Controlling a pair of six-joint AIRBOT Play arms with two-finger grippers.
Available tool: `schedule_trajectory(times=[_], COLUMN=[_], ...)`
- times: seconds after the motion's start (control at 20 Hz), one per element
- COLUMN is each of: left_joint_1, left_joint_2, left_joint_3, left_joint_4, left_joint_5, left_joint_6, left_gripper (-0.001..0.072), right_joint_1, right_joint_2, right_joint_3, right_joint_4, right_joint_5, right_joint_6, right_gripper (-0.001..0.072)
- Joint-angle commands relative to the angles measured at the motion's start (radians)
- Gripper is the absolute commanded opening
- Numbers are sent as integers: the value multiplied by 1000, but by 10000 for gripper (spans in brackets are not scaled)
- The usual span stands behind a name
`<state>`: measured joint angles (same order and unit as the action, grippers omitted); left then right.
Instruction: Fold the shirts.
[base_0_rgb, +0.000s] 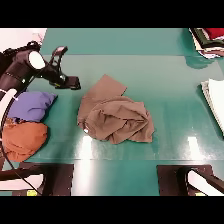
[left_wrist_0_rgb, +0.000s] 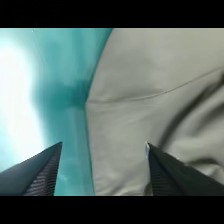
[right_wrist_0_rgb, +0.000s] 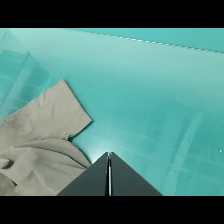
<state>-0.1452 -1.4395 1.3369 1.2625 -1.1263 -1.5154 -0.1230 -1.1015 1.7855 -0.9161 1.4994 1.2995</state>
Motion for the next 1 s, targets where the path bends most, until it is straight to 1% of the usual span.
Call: schedule_trajectory(times=[0.0, 0.15, 0.3, 0.55, 0.6, 0.65, 0.7, 0.85, 0.95], left_joint_1=[73, 72, 72, 28, 18, 14, 14, 15, 15], left_joint_2=[-87, -164, -203, -216, -216, -216, -215, -192, -159], left_joint_3=[-88, -88, -89, -88, -88, -85, -75, 13, 90], left_joint_4=[-152, -213, -284, -298, -299, -311, -321, -296, -283], left_joint_5=[38, 59, 71, 89, 102, 109, 108, 78, 78], left_joint_6=[84, 88, 114, 128, 128, 128, 127, 128, 130], left_gripper=[613, 613, 613, 606, 421, 158, 34, 27, 27], right_joint_1=[1, 1, 1, 1, 1, 1, 1, 2, 1], right_joint_2=[-1, -1, -1, -1, -1, 0, 0, 2, 3], right_joint_3=[0, 0, -1, -1, -4, -18, -45, -213, -370], right_joint_4=[-1, -1, -1, -2, -2, -2, -2, -3, -5], right_joint_5=[2, 8, 9, 16, 18, 23, 37, 89, 85], right_joint_6=[0, 0, 0, 0, 0, 1, 2, 3, 3], right_gripper=[17, 17, 17, 17, 17, 17, 17, 17, 17])
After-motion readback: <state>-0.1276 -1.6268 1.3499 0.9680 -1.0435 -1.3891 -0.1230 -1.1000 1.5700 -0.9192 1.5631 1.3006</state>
